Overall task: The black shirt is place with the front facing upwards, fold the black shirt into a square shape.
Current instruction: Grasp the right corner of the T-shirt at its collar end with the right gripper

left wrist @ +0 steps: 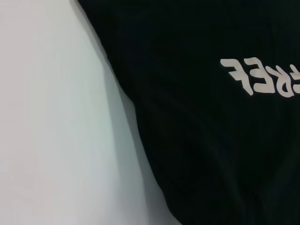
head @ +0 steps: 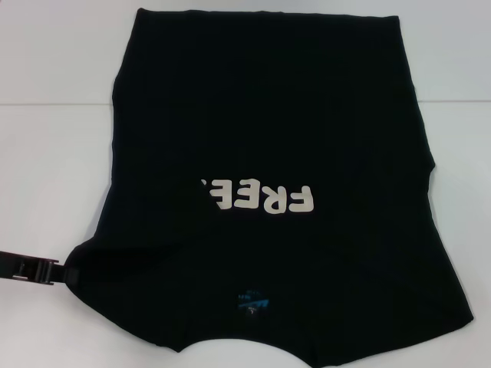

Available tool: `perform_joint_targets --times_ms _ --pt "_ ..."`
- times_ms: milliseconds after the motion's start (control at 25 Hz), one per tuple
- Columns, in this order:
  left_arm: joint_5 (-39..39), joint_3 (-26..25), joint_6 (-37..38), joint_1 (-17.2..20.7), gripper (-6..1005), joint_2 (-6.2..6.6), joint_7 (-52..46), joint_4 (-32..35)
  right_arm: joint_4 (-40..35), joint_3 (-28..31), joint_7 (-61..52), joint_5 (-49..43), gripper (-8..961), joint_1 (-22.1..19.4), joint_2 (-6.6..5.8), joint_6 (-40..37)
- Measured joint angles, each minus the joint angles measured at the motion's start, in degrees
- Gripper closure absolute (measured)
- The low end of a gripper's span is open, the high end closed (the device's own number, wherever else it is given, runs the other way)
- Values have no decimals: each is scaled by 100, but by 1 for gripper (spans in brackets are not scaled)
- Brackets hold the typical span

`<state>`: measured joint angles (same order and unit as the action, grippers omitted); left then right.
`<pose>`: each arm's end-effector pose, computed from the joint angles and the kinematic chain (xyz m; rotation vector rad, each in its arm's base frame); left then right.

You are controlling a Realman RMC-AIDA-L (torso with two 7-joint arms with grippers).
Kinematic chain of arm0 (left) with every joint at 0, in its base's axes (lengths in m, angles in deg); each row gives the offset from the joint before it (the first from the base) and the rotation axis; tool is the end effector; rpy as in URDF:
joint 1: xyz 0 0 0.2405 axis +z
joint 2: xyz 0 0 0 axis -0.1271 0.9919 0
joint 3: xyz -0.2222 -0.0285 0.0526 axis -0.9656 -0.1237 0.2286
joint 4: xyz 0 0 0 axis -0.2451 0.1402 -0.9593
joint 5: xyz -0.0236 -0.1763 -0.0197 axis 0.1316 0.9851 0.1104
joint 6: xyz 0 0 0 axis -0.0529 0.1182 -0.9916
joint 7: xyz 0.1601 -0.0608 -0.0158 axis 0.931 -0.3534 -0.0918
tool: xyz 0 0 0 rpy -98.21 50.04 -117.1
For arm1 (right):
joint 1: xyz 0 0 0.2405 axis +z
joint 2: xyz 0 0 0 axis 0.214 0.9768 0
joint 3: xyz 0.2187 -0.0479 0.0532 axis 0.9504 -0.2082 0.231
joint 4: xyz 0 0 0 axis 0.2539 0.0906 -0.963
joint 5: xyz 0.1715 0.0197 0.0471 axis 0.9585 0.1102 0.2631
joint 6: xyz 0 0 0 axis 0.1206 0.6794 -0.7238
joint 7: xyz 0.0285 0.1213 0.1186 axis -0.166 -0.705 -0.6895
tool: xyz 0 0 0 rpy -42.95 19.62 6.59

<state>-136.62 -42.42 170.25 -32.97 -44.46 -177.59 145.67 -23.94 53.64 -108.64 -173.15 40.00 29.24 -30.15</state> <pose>-0.2819 0.2853 0.0410 -2.2745 -1.5446 0.0004 0.3051 0.2902 0.0842 -2.1306 1.8759 0.3858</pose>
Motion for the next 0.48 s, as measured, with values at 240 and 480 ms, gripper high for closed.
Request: perform_joint_targets --times_ms 240,480 --pt "26 -9 3 6 985 -26 89 -5 -50 -64 -489 -1200 30 376 -15 -333" --pt "57 -8 22 -40 986 -25 112 -1 58 -76 -424 -1403 31 473 116 -322"
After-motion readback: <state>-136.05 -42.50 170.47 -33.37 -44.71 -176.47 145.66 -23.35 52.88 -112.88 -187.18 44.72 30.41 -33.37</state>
